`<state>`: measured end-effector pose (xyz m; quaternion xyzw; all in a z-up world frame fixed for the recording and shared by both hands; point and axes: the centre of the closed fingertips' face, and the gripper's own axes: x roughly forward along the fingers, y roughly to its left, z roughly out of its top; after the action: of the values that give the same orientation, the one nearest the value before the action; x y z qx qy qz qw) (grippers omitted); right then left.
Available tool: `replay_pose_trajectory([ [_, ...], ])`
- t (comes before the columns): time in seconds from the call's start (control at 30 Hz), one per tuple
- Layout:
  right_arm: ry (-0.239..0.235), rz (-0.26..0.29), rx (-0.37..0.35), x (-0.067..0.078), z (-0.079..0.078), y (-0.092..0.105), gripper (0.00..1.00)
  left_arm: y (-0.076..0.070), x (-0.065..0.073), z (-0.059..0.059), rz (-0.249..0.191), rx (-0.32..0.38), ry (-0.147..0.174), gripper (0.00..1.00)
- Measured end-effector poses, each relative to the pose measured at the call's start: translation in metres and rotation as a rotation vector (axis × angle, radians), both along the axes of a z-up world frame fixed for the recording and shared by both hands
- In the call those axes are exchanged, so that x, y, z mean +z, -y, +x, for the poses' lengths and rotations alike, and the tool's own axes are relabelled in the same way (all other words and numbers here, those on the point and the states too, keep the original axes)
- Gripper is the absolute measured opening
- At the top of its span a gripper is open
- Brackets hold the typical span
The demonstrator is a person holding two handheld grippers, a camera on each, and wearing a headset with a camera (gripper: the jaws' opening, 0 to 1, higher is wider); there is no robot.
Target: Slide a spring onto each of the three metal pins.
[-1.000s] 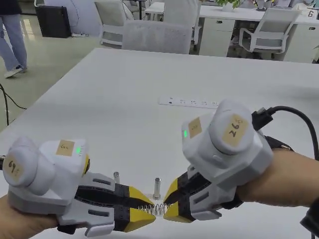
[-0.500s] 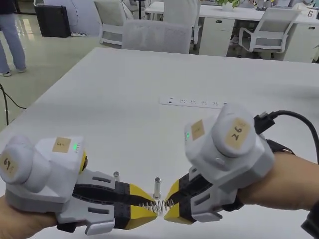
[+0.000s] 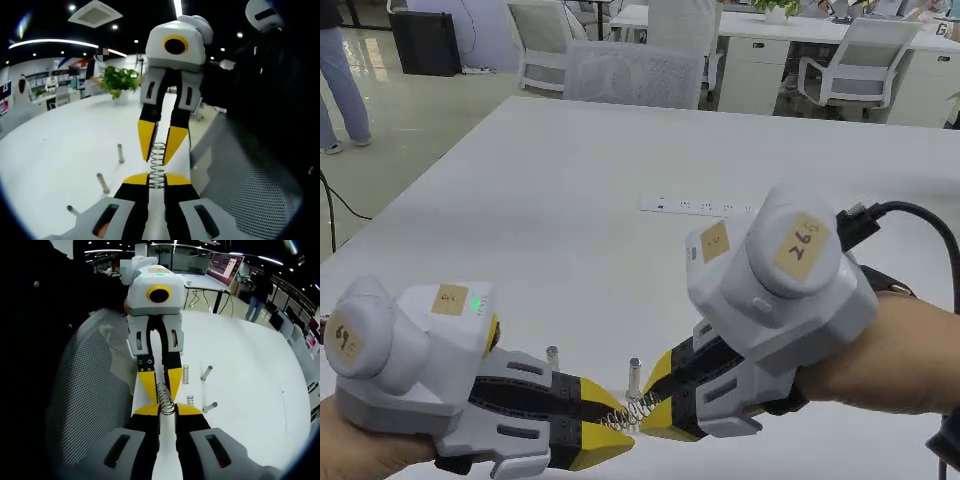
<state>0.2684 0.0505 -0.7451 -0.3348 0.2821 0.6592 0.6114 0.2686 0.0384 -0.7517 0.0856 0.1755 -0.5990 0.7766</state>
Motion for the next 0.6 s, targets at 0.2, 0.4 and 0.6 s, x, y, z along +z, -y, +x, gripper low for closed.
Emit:
replay_pose_trajectory([
  [0.2,0.003,-0.018,0.025,0.002,-0.003,-0.005,0.07,0.000,-0.004,-0.001,0.012,-0.005,-0.004,0.03],
  [0.4,0.004,-0.028,0.036,0.003,-0.004,-0.009,0.08,-0.001,-0.006,0.001,0.018,-0.004,-0.005,0.03],
  [0.6,0.001,-0.039,0.051,0.002,-0.006,-0.013,0.08,-0.002,-0.010,0.000,0.037,-0.010,-0.002,0.03],
])
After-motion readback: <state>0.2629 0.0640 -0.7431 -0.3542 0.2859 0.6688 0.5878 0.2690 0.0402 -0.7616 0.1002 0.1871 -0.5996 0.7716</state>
